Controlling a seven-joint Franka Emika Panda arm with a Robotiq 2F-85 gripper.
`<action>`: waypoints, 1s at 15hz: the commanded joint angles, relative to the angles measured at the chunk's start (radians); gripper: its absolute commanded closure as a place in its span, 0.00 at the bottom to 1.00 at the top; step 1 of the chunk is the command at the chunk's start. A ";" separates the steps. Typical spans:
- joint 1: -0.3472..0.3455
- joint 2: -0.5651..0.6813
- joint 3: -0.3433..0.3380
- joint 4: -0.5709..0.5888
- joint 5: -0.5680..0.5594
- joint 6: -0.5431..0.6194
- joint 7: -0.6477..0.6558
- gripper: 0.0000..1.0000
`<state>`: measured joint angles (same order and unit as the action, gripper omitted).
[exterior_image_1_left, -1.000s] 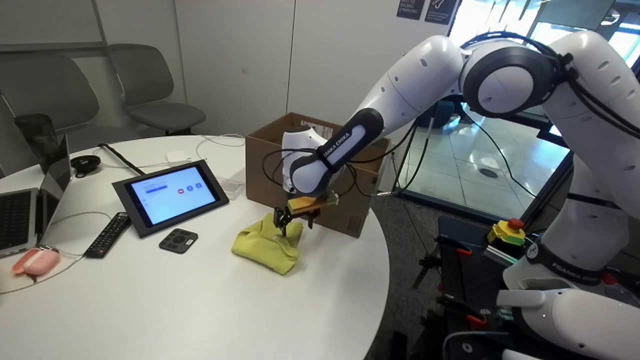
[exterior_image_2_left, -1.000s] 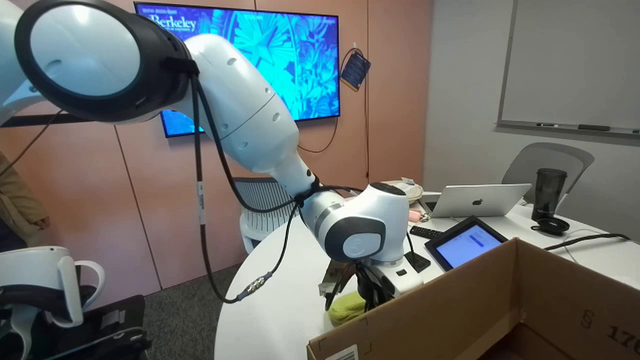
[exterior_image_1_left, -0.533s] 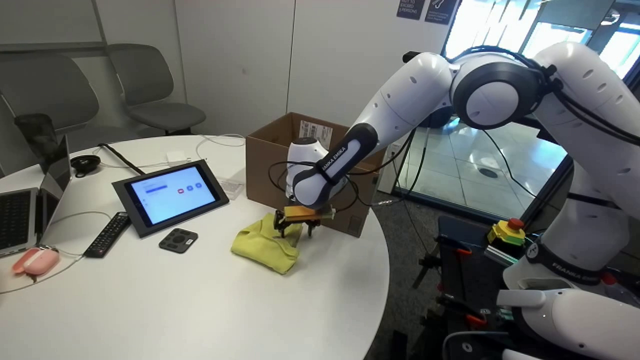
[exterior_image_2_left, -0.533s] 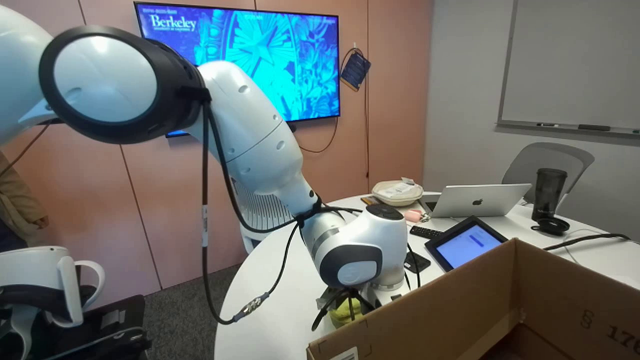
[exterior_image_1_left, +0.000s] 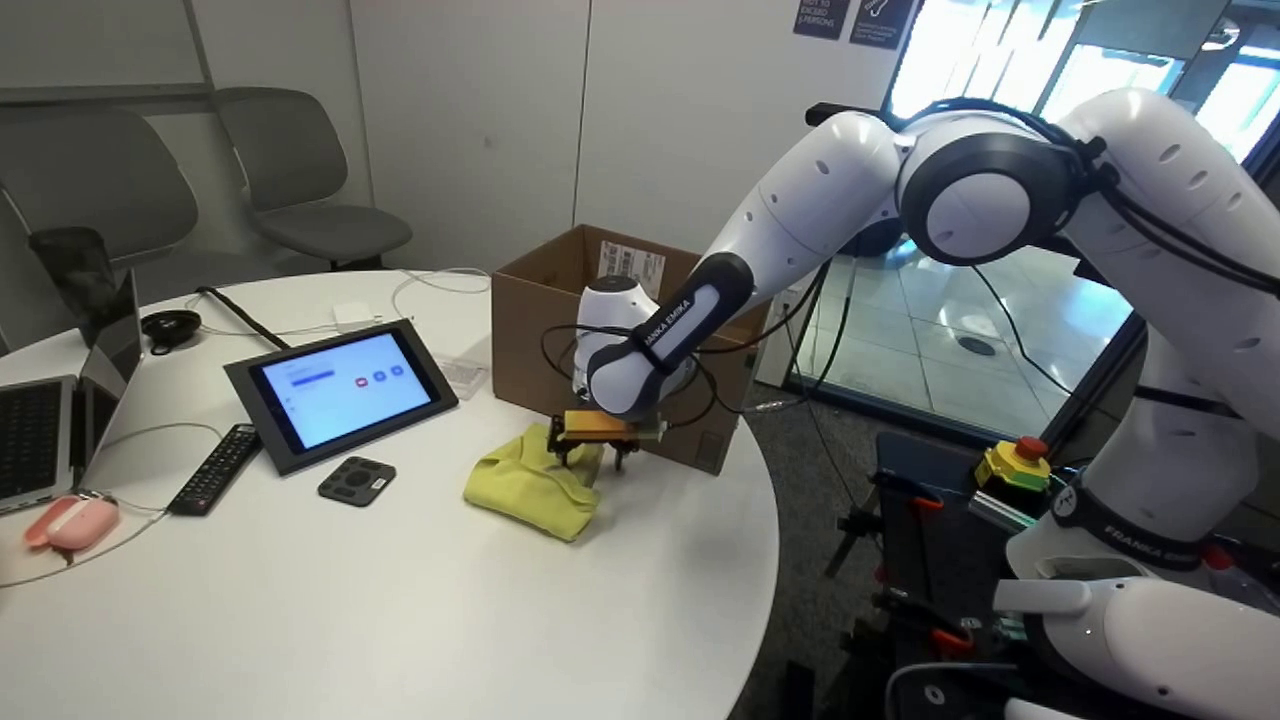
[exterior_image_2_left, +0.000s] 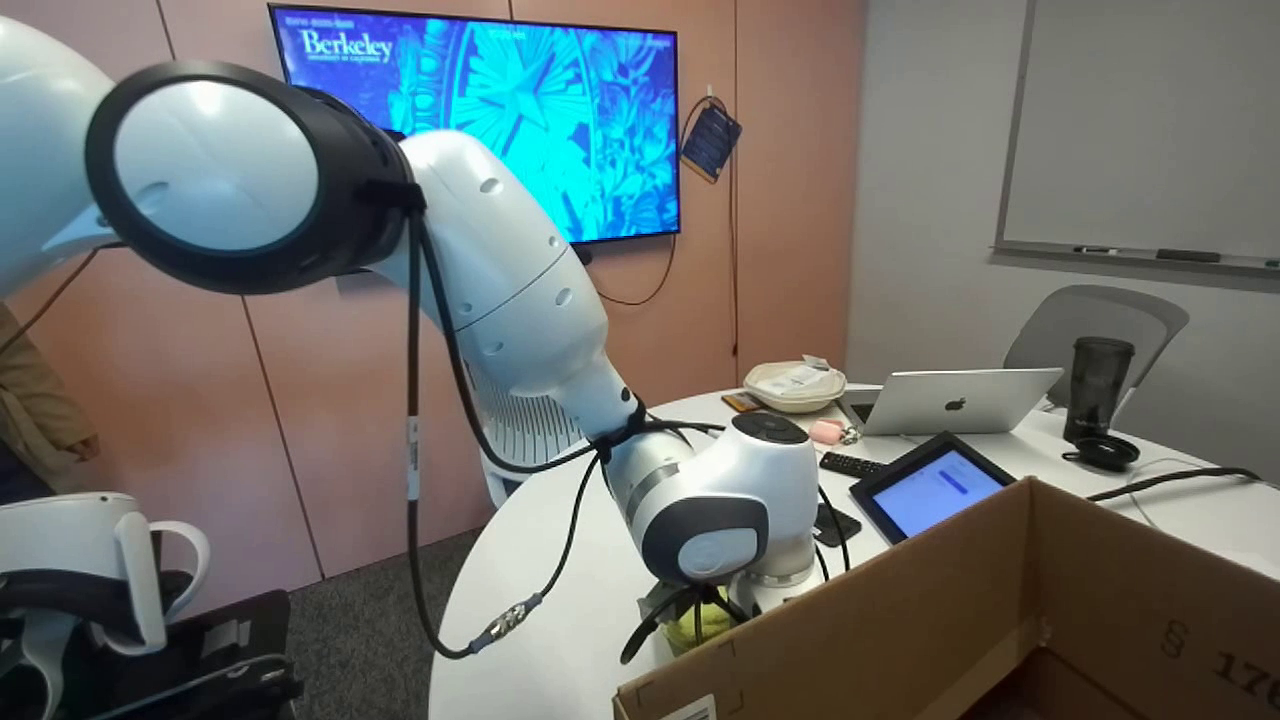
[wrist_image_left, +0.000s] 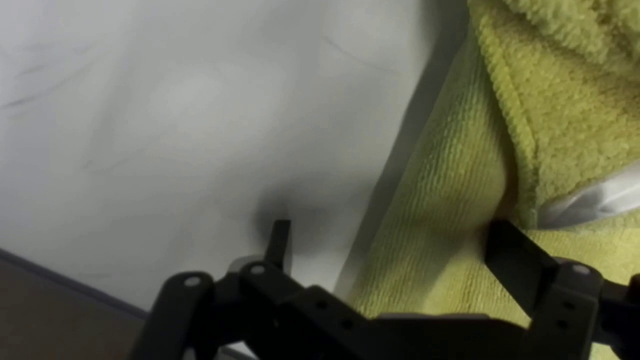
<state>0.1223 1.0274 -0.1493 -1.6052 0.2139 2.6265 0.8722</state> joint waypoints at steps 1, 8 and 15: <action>0.014 0.005 -0.003 0.012 -0.007 0.032 0.016 0.00; 0.025 0.048 0.058 0.039 -0.009 0.006 -0.024 0.00; 0.042 -0.006 0.133 -0.020 -0.014 0.017 -0.164 0.00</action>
<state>0.1478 1.0398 -0.0625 -1.5960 0.2060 2.6374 0.7780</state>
